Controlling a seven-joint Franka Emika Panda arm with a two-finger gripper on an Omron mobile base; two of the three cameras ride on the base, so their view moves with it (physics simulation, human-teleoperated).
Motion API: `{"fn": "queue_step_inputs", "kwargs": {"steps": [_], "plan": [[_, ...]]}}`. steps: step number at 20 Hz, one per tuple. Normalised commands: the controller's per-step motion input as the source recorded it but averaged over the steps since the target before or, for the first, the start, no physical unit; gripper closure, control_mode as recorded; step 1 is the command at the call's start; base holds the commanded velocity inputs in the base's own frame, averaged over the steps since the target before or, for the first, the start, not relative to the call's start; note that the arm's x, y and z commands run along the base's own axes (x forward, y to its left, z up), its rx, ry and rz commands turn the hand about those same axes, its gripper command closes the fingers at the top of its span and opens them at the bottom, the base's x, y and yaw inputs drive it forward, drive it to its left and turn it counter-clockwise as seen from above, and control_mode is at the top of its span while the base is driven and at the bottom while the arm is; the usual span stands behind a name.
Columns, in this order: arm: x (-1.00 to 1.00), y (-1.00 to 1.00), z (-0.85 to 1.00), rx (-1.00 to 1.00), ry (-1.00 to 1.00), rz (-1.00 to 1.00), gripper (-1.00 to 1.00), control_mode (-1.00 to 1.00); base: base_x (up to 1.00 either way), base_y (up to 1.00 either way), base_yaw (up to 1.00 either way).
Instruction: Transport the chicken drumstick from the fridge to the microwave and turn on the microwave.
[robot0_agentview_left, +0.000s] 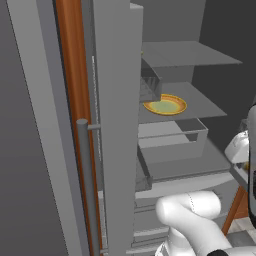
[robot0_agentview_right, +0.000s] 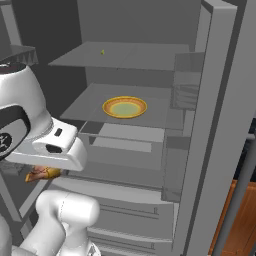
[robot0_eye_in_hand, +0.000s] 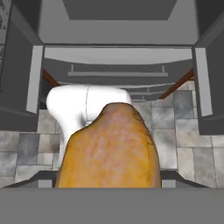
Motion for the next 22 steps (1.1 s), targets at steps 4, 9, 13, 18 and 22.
{"fn": "queue_step_inputs", "kwargs": {"steps": [4, 9, 13, 18, 22], "plan": [[0.01, 0.00, 0.00, 0.00, 0.06, 0.00, 1.00, -1.00, 0.00, 0.00, 0.00], [-0.01, 0.00, 0.00, 0.00, 0.01, 0.00, 1.00, -1.00, 0.00, 0.00, 0.00], [-0.03, 0.00, 0.00, 0.00, 0.00, 0.00, 1.00, 1.00, -0.25, 0.00, 0.00], [0.00, 0.00, 0.00, 0.00, 0.00, 0.00, 1.00, 1.00, -0.78, 0.00, -0.02], [0.00, 0.00, 0.00, 0.00, 0.00, 0.00, 1.00, 1.00, -0.91, 0.00, -0.11]]}}
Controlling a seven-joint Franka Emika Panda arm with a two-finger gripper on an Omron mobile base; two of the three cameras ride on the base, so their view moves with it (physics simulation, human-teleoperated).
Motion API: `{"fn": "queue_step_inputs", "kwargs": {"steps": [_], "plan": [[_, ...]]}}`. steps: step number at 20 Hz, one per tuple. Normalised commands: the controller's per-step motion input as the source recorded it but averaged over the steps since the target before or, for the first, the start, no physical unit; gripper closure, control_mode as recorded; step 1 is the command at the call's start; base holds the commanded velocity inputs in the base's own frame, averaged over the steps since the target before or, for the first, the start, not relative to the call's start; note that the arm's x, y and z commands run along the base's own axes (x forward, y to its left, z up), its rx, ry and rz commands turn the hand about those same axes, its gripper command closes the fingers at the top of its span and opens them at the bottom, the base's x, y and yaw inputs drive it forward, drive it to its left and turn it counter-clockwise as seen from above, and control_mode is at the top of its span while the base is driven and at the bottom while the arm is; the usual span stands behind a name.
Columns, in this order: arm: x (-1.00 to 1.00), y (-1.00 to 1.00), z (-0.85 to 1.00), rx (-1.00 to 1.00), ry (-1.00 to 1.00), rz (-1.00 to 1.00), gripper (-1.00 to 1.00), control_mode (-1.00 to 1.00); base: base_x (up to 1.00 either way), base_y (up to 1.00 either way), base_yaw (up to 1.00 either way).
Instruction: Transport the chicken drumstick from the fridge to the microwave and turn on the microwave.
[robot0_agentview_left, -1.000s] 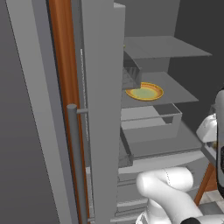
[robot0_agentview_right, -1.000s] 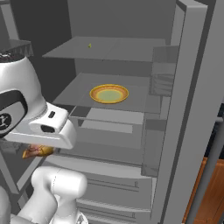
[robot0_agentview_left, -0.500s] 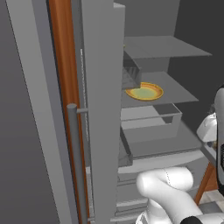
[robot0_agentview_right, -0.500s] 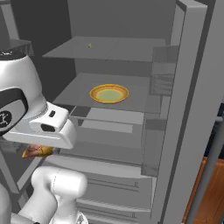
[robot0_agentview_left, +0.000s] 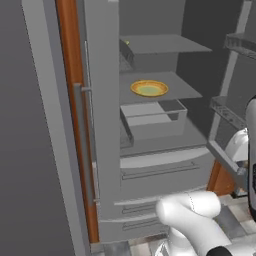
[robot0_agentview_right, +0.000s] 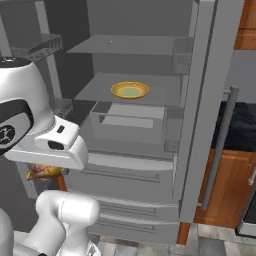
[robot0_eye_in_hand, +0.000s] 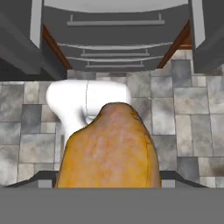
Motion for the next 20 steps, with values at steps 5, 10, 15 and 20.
{"fn": "queue_step_inputs", "kwargs": {"steps": [5, 10, 15, 20], "plan": [[0.00, 0.00, 0.00, 0.00, 0.00, 0.00, 1.00, 1.00, -0.57, 0.00, -0.25], [0.00, 0.00, 0.00, 0.00, 0.00, 0.00, 1.00, 1.00, -0.45, 0.00, -0.44], [0.00, 0.00, 0.00, 0.00, 0.00, 0.00, 1.00, 1.00, -0.61, 0.00, -0.58], [0.00, 0.00, 0.00, 0.00, 0.00, 0.00, 1.00, 1.00, -0.53, 0.00, -0.66]]}}
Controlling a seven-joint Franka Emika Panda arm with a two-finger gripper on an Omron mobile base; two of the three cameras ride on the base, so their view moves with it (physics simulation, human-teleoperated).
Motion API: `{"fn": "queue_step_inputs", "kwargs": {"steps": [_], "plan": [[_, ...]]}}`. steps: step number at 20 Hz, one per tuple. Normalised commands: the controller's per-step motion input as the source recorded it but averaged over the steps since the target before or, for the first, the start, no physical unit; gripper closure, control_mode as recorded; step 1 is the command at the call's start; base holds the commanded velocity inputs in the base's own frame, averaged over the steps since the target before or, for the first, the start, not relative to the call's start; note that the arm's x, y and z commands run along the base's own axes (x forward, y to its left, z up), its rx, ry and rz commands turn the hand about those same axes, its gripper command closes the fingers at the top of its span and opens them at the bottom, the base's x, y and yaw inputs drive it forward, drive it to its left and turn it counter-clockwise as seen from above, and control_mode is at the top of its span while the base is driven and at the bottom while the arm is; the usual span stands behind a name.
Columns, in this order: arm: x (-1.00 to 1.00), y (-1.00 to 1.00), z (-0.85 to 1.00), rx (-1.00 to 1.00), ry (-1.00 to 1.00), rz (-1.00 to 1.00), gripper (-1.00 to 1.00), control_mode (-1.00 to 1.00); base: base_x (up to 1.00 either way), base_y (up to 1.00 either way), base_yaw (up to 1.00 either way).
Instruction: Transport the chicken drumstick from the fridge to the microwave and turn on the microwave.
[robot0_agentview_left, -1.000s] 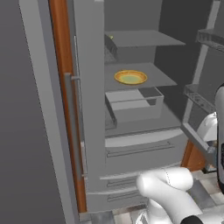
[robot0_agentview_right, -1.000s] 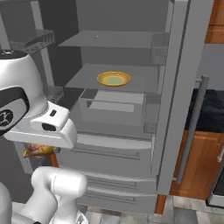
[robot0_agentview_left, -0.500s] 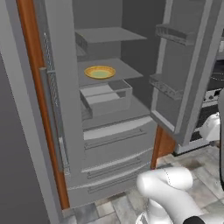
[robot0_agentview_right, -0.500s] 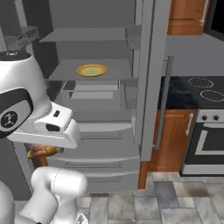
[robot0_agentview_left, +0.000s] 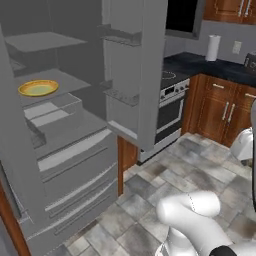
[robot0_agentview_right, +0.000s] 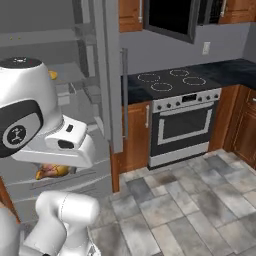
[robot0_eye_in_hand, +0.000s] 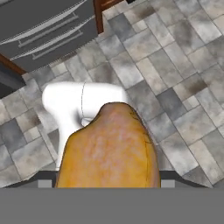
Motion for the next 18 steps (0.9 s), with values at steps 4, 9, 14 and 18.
{"fn": "queue_step_inputs", "kwargs": {"steps": [4, 9, 14, 18], "plan": [[0.00, 0.00, 0.00, 0.00, 0.00, 0.00, 1.00, 1.00, -0.35, -0.02, -0.69], [0.00, 0.00, 0.00, 0.00, 0.00, 0.00, 1.00, 1.00, -0.05, -0.18, -0.66], [0.00, 0.00, 0.00, 0.00, 0.00, 0.00, 1.00, 1.00, 0.38, -0.15, -0.56], [0.00, 0.00, 0.00, 0.00, 0.00, 0.00, 1.00, 1.00, 0.73, -0.11, -0.49]]}}
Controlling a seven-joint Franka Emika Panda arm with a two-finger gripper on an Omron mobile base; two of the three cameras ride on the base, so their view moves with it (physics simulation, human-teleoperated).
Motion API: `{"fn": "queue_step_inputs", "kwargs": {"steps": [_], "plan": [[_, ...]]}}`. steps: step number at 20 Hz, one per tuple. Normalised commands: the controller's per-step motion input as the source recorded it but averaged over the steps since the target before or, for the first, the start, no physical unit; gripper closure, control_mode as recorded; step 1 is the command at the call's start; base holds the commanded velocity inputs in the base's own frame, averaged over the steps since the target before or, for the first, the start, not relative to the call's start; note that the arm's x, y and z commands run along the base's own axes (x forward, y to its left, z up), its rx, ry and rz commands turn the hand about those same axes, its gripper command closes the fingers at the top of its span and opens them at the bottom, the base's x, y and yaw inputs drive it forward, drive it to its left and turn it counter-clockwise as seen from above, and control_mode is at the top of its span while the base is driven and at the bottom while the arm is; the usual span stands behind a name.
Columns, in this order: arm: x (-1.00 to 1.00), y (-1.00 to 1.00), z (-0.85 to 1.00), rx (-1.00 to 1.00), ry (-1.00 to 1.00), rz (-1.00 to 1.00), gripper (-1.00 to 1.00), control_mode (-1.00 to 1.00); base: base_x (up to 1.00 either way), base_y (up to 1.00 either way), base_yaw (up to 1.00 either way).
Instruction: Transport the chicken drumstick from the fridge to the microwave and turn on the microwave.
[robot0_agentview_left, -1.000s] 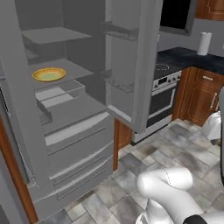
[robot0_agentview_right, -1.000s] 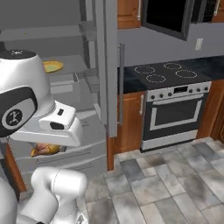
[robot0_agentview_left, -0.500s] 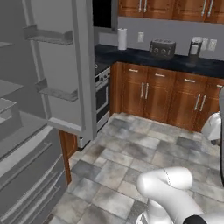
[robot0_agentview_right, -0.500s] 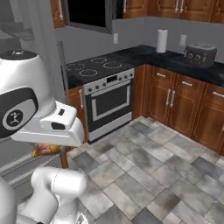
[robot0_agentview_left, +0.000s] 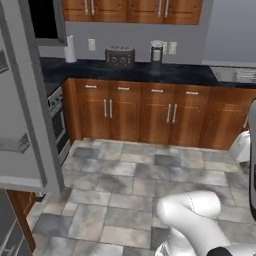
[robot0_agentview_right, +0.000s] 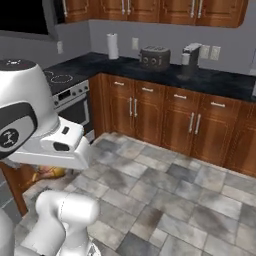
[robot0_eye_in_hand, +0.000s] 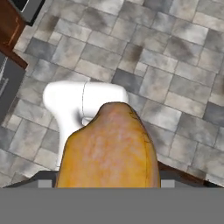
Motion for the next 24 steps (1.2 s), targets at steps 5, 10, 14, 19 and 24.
{"fn": "queue_step_inputs", "kwargs": {"steps": [5, 10, 14, 19, 24], "plan": [[0.00, 0.00, 0.00, 0.00, 0.00, 0.00, 1.00, 1.00, 0.99, -0.22, -0.42], [0.00, 0.00, 0.00, 0.00, 0.00, 0.00, 1.00, 1.00, 1.00, -0.22, -0.34], [0.00, 0.00, 0.00, 0.00, 0.00, 0.00, 1.00, 1.00, 1.00, -0.17, -0.17], [0.00, 0.00, 0.00, 0.00, 0.00, 0.00, 1.00, 1.00, 1.00, -0.19, 0.09], [0.00, 0.00, 0.00, 0.00, 0.00, 0.00, 1.00, 1.00, 1.00, -0.17, 0.44]]}}
